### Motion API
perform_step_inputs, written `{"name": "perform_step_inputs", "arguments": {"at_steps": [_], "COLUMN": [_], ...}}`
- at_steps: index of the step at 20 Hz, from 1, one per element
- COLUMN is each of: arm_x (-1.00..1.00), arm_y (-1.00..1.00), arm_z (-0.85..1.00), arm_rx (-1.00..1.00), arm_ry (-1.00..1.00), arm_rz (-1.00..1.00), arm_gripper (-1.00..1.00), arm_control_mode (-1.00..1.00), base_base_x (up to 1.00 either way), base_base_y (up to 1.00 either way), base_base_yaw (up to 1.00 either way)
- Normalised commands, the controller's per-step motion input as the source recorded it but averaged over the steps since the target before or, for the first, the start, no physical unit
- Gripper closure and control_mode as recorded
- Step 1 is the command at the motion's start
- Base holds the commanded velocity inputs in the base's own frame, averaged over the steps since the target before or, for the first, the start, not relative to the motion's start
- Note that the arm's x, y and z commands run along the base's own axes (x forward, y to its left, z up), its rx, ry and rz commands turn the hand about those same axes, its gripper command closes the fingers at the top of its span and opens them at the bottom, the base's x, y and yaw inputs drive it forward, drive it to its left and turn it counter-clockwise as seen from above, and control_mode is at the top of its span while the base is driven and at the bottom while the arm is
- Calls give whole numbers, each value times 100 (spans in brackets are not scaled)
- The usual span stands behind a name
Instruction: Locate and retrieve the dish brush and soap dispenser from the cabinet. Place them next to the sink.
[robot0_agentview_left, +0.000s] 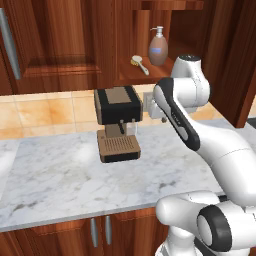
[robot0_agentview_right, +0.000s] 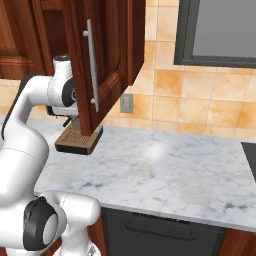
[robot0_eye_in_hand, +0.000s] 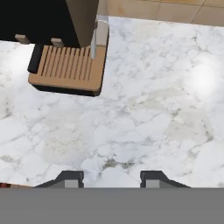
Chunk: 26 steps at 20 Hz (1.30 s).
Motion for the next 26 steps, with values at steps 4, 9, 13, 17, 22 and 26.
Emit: {"name": "perform_step_inputs", "arguments": {"at_steps": [4, 9, 13, 17, 22, 26], "arm_x": [-13, -8, 0, 2, 11, 9], "arm_y": [5, 13, 20, 6, 0, 0], "arm_z": [1, 1, 4, 11, 31, 35], "arm_rx": [1, 0, -1, -2, 0, 1], "arm_ry": [-9, -16, -13, -13, -13, -18], "arm_rz": [-1, -8, -10, -4, -1, 0], "arm_gripper": [-100, -100, -100, -100, -100, -100], "arm_control_mode": [-100, -100, -100, -100, -100, -100], "base_base_x": [0, 0, 0, 0, 0, 0], "base_base_y": [0, 0, 0, 0, 0, 0], "base_base_yaw": [0, 0, 0, 0, 0, 0]}}
